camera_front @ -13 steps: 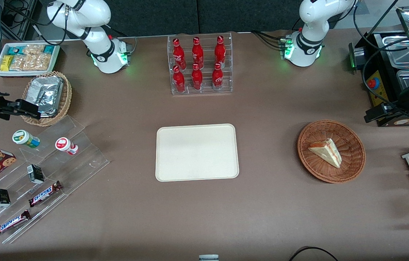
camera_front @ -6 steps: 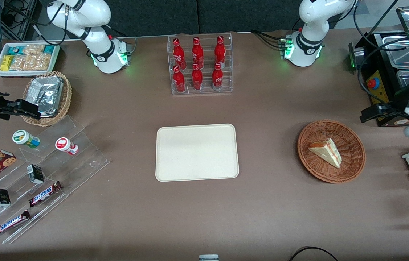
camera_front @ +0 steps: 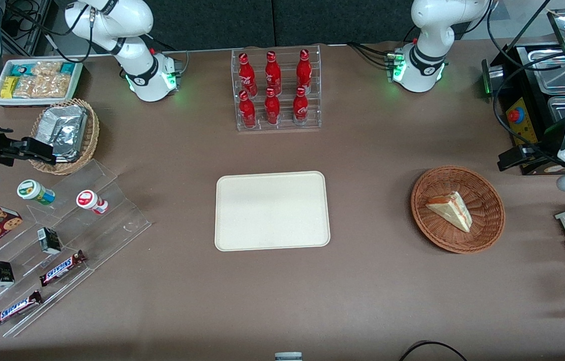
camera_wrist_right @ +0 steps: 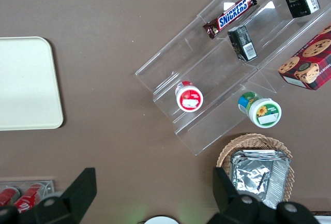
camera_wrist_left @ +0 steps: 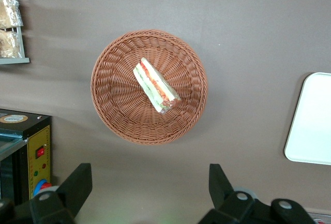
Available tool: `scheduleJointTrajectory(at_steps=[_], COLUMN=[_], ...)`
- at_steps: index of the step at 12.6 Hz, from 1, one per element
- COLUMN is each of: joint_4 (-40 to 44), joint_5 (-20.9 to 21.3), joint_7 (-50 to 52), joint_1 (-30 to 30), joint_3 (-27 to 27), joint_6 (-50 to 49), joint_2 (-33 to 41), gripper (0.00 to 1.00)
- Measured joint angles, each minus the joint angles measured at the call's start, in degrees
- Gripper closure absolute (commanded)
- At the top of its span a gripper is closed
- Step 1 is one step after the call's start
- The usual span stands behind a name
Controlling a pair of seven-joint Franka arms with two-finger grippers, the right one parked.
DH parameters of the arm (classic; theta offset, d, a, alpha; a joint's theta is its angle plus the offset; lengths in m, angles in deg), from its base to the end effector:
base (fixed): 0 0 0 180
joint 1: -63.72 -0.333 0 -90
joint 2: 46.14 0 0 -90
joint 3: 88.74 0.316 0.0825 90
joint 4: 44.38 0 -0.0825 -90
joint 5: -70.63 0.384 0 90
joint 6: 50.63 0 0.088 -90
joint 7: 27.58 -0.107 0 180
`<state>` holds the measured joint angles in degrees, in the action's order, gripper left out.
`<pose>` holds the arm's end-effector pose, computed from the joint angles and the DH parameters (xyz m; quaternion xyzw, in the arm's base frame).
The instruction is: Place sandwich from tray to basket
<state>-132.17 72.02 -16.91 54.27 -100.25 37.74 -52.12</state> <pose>0.5805 -0.0124 0.5821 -0.9961 -0.0748 0.0456 0.0068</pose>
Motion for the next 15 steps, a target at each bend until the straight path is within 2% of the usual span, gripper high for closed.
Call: scheduleJointTrajectory(at_steps=[3, 9, 15], joint_4=[0.2, 0.2, 0.2], joint_5=[0.0, 0.0, -0.1], joint_7=[0.0, 0.0, -0.2], joint_1=[5.3, 10.8, 11.1], joint_3=[4.6, 10.4, 10.9], joint_6=[0.0, 0.0, 0.0], joint_2=[0.0, -0.1, -0.1], gripper=[0.00, 0.00, 0.00])
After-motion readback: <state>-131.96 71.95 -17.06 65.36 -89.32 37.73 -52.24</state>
